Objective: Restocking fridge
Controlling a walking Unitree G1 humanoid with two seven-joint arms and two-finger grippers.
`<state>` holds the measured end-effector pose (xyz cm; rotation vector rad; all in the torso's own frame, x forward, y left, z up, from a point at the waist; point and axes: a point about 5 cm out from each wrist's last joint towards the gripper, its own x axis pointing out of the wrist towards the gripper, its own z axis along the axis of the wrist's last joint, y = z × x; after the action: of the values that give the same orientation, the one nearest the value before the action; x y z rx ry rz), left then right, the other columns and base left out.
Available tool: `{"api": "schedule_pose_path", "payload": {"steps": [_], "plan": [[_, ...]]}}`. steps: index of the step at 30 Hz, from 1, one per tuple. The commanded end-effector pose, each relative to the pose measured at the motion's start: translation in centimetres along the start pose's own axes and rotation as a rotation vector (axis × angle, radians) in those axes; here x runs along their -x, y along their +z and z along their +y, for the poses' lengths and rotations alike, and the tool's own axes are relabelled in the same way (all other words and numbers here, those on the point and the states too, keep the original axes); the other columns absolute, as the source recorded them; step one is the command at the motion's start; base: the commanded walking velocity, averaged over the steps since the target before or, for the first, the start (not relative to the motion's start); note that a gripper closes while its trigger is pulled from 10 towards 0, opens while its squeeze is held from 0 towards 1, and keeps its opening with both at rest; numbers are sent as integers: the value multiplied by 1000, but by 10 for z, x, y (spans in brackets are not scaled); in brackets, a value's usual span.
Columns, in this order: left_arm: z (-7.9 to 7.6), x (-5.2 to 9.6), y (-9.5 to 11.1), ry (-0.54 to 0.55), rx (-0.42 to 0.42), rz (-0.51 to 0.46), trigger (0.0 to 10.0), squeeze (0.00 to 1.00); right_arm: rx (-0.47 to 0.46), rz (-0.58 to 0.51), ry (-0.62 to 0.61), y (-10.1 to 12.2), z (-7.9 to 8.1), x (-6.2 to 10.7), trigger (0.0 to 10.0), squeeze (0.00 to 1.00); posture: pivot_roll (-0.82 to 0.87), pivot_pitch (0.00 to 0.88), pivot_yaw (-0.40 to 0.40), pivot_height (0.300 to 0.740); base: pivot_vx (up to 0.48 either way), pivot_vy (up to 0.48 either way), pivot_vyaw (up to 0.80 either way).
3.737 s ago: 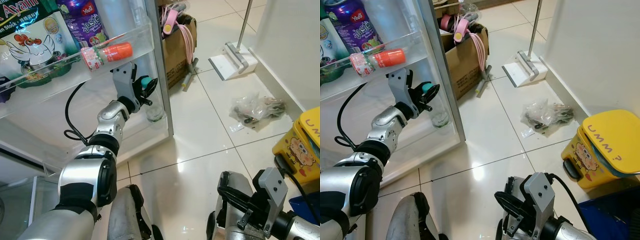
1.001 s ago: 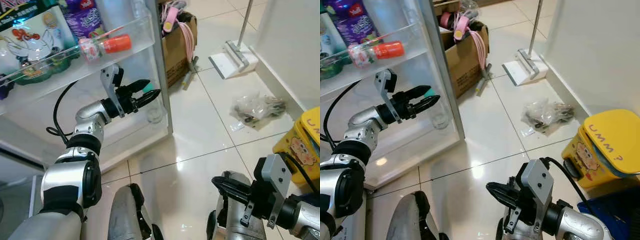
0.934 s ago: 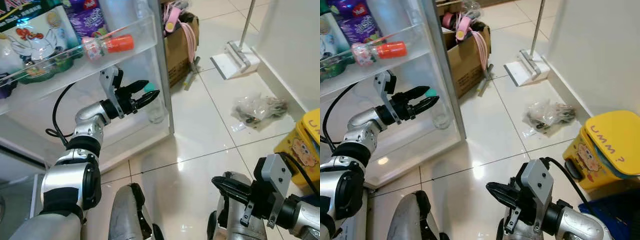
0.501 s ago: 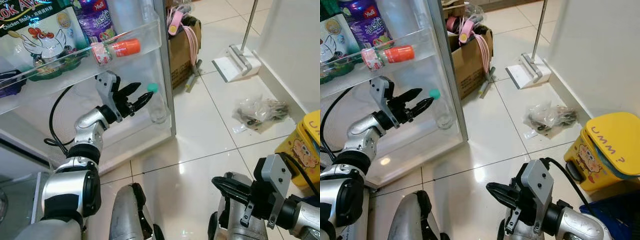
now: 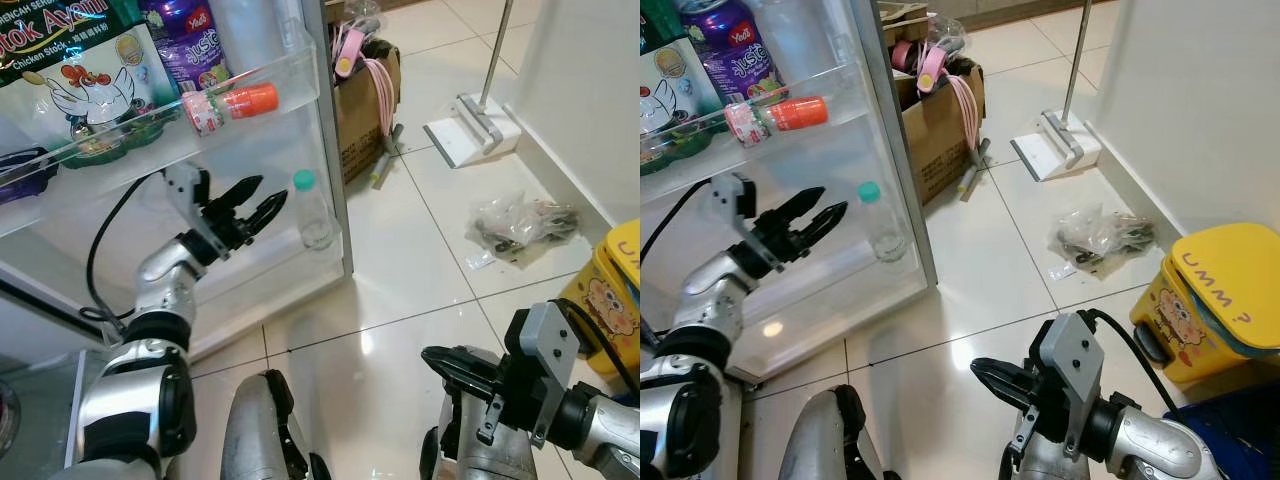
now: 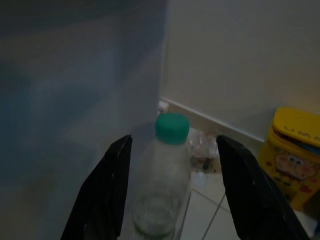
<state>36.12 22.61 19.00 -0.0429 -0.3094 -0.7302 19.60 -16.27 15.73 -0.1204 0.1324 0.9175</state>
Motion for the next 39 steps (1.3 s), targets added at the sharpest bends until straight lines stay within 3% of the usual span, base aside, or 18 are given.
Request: {"api": "schedule_pose_path", "payload": {"steps": [1,3,14,25,27,33,36,39], "plan": [[13,17,12,37,-26,-24,10000,0,-5,-3,10,-3,3,-1,10000,0,-120,224,134,417,0,0,0],[19,34,18,48,-17,-46,10000,0,-2,-8,13,-3,1,-4,10000,0,-114,217,132,417,0,0,0],[16,51,19,24,24,-74,10000,0,7,-14,20,-5,-4,-8,10000,0,-104,196,123,417,0,0,0],[-16,74,-4,-166,161,11,10000,0,16,-13,22,-7,-8,-11,10000,0,-94,175,116,417,0,0,0],[-30,84,-9,-240,245,25,10000,0,19,-13,24,-7,-9,-12,10000,0,-92,170,116,417,0,0,0],[-42,92,-14,-297,316,37,10000,0,20,-13,24,-9,-12,-15,10000,0,-88,159,113,417,0,0,0],[-62,102,-23,-395,400,97,10000,0,24,-13,18,-11,-16,-18,10000,0,-83,143,112,417,0,0,0],[-68,105,-29,-406,417,120,10000,0,20,-15,10,-14,-18,-18,10000,0,-81,131,111,417,0,0,0]]}}
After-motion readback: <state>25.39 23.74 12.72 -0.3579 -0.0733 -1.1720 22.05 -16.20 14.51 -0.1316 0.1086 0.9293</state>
